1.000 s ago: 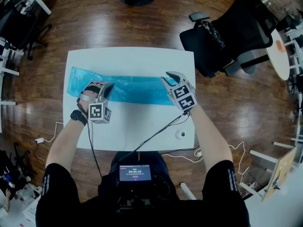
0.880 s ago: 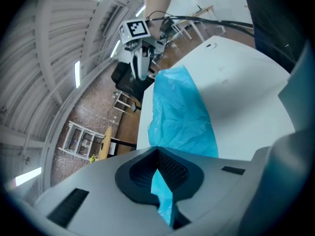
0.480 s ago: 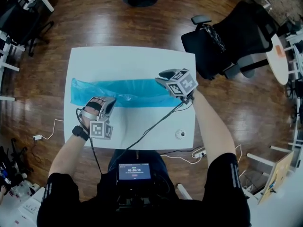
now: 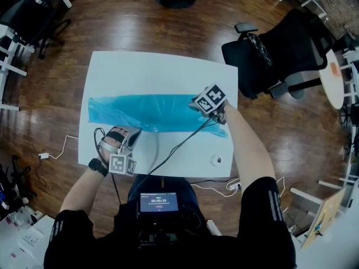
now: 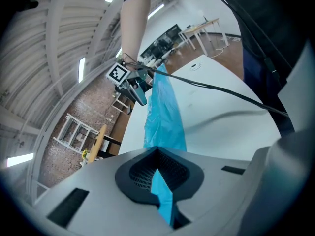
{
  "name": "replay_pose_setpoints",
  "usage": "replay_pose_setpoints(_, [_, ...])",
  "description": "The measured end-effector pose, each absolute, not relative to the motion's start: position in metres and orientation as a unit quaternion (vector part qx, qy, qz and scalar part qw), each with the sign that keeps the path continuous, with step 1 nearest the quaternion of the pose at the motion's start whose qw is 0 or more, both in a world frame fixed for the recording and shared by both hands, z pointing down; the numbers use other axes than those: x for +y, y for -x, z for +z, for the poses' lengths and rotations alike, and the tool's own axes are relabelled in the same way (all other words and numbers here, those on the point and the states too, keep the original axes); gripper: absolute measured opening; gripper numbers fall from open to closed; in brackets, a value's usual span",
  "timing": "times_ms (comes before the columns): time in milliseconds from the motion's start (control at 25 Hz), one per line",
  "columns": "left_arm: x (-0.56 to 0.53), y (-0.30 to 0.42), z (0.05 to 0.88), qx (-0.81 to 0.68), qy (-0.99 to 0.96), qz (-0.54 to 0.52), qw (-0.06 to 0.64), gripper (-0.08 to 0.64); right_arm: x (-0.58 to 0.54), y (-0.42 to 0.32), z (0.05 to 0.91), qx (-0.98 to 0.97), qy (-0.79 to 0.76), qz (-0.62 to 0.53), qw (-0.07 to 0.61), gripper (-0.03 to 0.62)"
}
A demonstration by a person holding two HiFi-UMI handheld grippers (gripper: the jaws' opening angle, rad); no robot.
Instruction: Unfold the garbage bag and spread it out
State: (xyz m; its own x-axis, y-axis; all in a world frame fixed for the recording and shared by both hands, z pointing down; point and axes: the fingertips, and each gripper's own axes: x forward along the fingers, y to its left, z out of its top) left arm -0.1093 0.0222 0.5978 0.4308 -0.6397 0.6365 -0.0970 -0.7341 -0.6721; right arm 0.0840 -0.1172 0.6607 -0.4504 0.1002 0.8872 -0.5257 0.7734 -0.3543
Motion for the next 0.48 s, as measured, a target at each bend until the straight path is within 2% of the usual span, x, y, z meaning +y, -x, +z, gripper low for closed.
replay_pose_setpoints(480, [0.043,0.117,0.612,0.234,0.813,-0.48,0.232,0.005,-0.091,-0.072,0.714,-0.763,-0.147,0.334,0.533,0.144])
